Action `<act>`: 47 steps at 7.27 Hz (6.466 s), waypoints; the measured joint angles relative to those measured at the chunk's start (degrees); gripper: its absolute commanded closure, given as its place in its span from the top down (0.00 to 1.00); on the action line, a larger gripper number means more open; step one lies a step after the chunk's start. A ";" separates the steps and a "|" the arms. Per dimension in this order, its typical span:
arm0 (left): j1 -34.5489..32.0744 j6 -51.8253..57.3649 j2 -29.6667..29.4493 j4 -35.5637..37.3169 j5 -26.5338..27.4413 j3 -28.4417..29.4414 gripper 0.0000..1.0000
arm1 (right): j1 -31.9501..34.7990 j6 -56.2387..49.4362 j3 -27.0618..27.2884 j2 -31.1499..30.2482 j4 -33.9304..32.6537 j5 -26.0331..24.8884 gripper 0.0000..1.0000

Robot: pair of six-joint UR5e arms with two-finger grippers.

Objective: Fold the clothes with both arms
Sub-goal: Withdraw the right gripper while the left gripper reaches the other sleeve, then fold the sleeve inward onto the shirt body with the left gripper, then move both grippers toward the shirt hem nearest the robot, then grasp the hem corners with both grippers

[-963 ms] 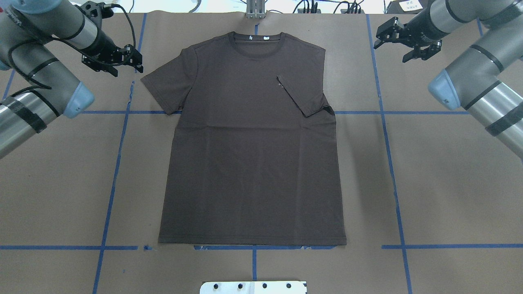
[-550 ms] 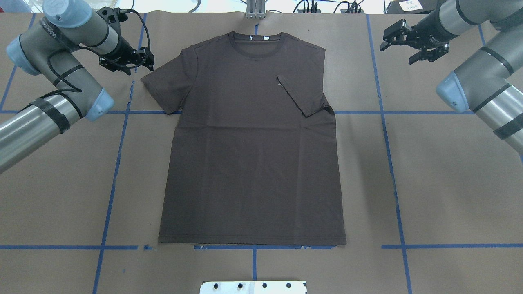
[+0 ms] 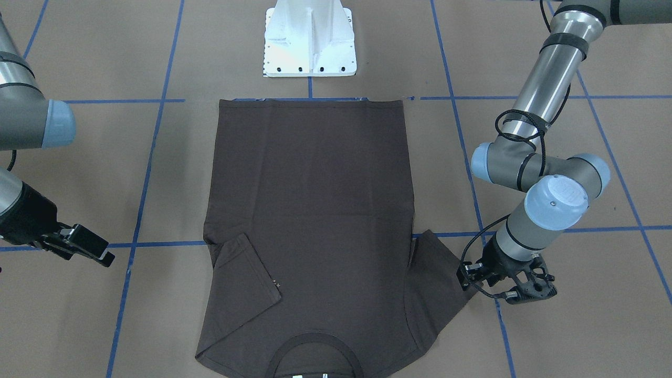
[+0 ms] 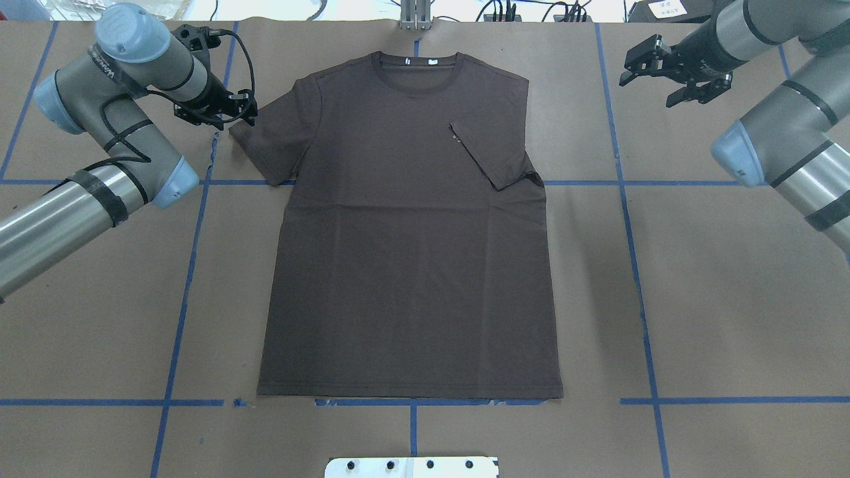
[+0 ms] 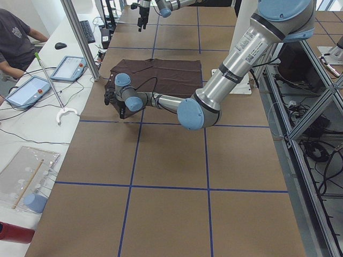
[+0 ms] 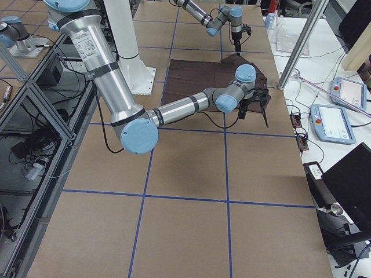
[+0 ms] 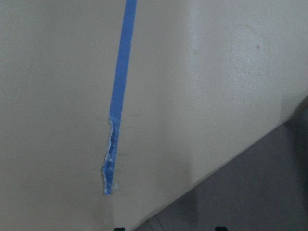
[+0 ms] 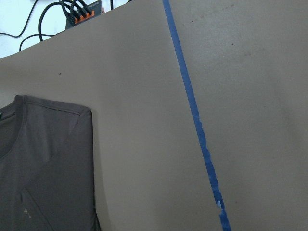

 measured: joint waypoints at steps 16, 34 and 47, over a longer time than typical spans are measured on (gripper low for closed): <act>5.46 -15.40 -10.10 1.28 0.15 -0.09 0.00 | 0.10 -0.02 0.15 -0.24 -0.09 0.19 1.00; 15.81 -27.02 8.12 1.03 1.75 -34.92 0.66 | -56.10 54.35 35.16 -21.17 -18.11 -42.81 0.62; 36.98 -38.12 34.61 5.61 22.57 -58.87 0.70 | -54.96 54.83 39.12 -20.96 -17.95 -41.91 0.00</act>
